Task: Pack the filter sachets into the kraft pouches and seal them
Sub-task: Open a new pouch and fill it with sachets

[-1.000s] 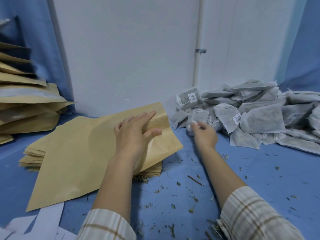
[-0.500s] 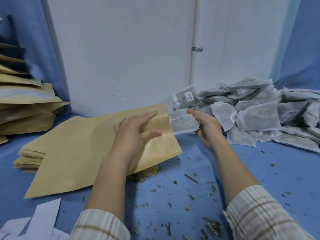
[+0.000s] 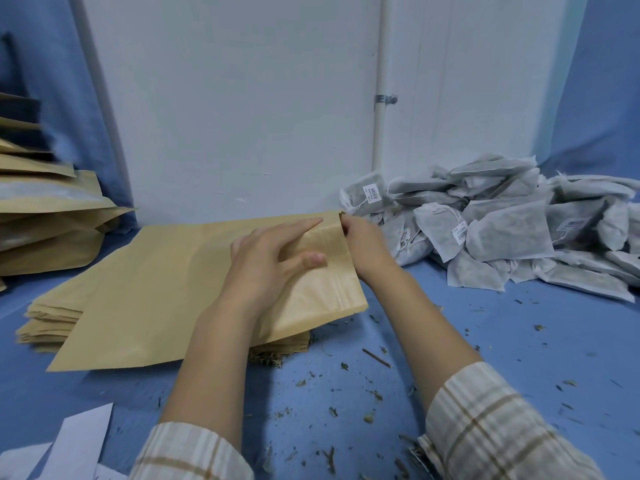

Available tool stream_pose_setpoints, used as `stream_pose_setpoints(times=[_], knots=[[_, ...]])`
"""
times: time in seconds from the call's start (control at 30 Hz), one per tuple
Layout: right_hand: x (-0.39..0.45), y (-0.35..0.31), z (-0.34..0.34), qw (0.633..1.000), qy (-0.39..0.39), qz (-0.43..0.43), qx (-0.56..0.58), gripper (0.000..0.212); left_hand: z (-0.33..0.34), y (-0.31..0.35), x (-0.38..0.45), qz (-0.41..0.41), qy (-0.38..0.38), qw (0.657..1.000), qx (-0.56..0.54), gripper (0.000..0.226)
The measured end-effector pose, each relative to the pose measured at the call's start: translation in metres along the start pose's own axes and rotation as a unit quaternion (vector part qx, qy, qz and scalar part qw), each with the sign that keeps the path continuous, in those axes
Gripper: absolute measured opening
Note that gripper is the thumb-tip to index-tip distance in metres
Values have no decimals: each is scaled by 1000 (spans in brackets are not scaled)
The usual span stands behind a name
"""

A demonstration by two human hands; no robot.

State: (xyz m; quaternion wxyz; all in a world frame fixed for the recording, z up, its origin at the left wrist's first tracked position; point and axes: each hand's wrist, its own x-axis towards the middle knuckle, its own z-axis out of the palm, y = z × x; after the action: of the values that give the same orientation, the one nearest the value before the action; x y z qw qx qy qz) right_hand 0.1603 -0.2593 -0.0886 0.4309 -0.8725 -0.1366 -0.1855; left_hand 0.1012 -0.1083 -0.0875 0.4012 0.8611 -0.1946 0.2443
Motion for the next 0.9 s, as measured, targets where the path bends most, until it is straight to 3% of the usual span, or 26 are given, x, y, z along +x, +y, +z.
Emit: stream_pose_setpoints(times=[0.07, 0.13, 0.27, 0.4, 0.5, 0.57, 0.63, 0.7, 0.77, 0.83, 0.9], knots=[[1, -3, -1, 987, -53, 122, 89, 19, 1, 4, 1, 9, 0, 1000, -9, 44], [-2, -5, -1, 950, -94, 210, 210, 25, 2, 9, 2, 23, -1, 999, -26, 38], [-16, -7, -5, 901, -199, 196, 332, 28, 2, 15, 4, 47, -14, 998, -38, 31], [-20, -17, 0, 848, -180, 213, 451, 33, 1, 9, 5, 61, -32, 998, -10, 32], [-12, -13, 6, 925, -112, 179, 317, 28, 5, 0, 5, 57, -13, 996, 60, 36], [-8, 2, 5, 972, 0, 143, 187, 31, 8, -5, 3, 46, 2, 994, 99, 42], [-9, 25, 3, 976, 136, 165, 46, 30, 10, -8, 3, 37, 18, 993, 112, 44], [-12, 53, -1, 946, 199, 239, -94, 30, 11, -8, 3, 31, 31, 992, 118, 45], [-13, 74, -5, 939, 145, 280, -137, 36, 12, -8, 3, 31, 36, 991, 124, 46], [-12, 82, -8, 954, 72, 257, -134, 43, 13, -8, 2, 31, 34, 991, 126, 47], [-10, 84, -4, 963, 62, 226, -133, 45, 12, -9, 3, 30, 35, 991, 125, 47]])
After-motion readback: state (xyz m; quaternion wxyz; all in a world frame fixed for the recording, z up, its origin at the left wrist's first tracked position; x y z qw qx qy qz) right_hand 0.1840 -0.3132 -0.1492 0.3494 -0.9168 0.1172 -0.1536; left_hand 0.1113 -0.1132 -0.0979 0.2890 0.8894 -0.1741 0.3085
